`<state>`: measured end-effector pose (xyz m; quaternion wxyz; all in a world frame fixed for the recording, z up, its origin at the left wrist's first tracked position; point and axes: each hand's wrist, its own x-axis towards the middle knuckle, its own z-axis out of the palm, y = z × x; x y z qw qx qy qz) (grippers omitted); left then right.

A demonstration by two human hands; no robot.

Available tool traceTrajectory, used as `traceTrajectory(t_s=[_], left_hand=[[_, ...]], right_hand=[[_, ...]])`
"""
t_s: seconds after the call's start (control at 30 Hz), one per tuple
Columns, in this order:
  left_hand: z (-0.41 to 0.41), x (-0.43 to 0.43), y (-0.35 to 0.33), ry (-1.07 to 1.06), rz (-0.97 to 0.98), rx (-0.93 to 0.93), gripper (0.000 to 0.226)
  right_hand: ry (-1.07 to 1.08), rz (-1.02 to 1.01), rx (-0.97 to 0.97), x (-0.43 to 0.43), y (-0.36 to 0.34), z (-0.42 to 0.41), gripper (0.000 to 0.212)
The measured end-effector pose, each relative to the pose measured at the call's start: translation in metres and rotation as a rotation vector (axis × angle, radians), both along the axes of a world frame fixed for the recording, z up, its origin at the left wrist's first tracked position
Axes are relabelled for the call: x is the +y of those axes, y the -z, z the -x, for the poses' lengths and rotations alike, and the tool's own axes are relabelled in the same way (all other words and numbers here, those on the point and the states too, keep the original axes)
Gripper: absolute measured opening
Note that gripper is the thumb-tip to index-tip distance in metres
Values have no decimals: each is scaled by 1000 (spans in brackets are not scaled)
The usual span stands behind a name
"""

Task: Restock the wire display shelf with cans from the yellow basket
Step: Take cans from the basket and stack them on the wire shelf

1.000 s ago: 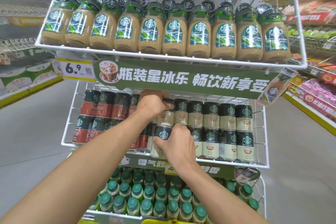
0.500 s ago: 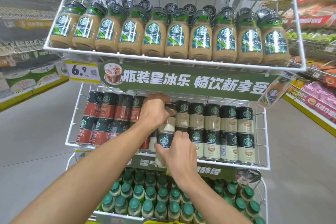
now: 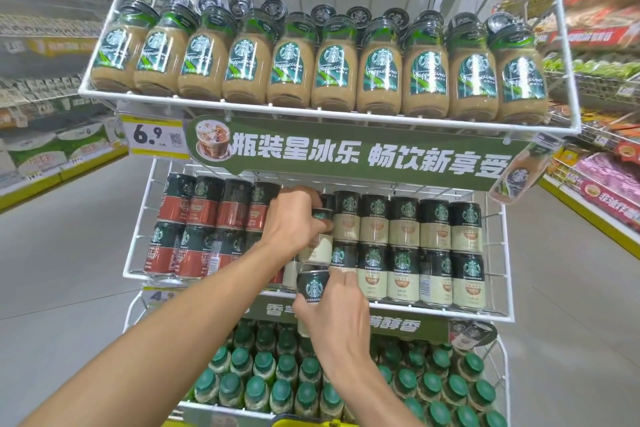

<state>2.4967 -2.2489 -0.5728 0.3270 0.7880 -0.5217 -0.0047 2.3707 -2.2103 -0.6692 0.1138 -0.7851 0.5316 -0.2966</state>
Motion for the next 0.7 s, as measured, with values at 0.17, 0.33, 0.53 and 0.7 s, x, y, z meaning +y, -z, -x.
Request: traceTrajectory(t_s=[0.17, 0.33, 0.53, 0.7], left_hand=[[1, 7, 12, 11, 10, -13, 48], [-2, 12, 23, 5, 25, 1, 50], [-4, 20, 38, 32, 51, 1, 54], [1, 28, 46, 38, 91, 18, 50]], right_hand=[[-51, -57, -94, 3, 7, 19, 65], [-82, -82, -147, 0, 9, 45, 57], [-60, -72, -181, -14, -1, 80, 67], [-6, -7, -237, -37, -21, 101, 68]])
